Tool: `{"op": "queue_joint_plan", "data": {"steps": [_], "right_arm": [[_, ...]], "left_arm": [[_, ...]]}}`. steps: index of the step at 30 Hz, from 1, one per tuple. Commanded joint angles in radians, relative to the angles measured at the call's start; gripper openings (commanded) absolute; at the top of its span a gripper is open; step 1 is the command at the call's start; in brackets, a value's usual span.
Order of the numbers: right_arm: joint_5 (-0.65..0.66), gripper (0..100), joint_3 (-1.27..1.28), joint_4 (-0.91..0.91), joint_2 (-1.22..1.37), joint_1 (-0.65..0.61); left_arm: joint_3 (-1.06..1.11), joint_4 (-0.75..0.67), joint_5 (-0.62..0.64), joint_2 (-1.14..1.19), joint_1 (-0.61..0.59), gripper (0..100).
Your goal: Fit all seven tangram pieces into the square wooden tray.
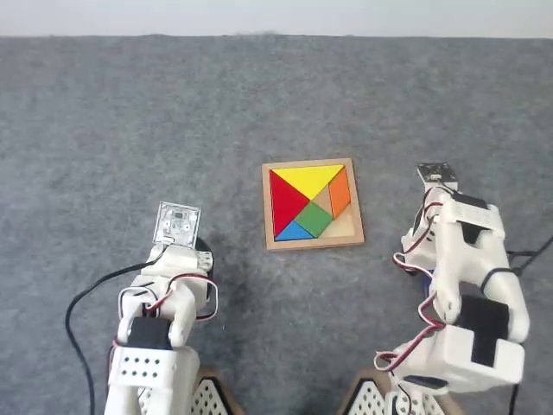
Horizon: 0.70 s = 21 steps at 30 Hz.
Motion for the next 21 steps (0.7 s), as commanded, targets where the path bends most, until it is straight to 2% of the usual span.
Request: {"op": "queue_joint_plan", "data": {"steps": [1, 6, 16, 21], "right_arm": [[0.009, 26.3, -0.037, 0.005, 0.024, 0.016], [0.006, 16.2, -0.037, 0.007, 0.022, 0.016], [-0.055, 15.8, -0.077, 0.016, 0.021, 0.019], [-0.190, 16.2, -0.170, 0.056, 0.021, 0.140]], "left_arm": [[-0.008, 0.008, 0.008, -0.012, -0.005, 2], [-0.008, 0.008, 0.008, -0.012, -0.005, 2], [-0.008, 0.008, 0.008, -0.012, -0.005, 2], [-0.008, 0.008, 0.008, -0.012, -0.005, 2]]}}
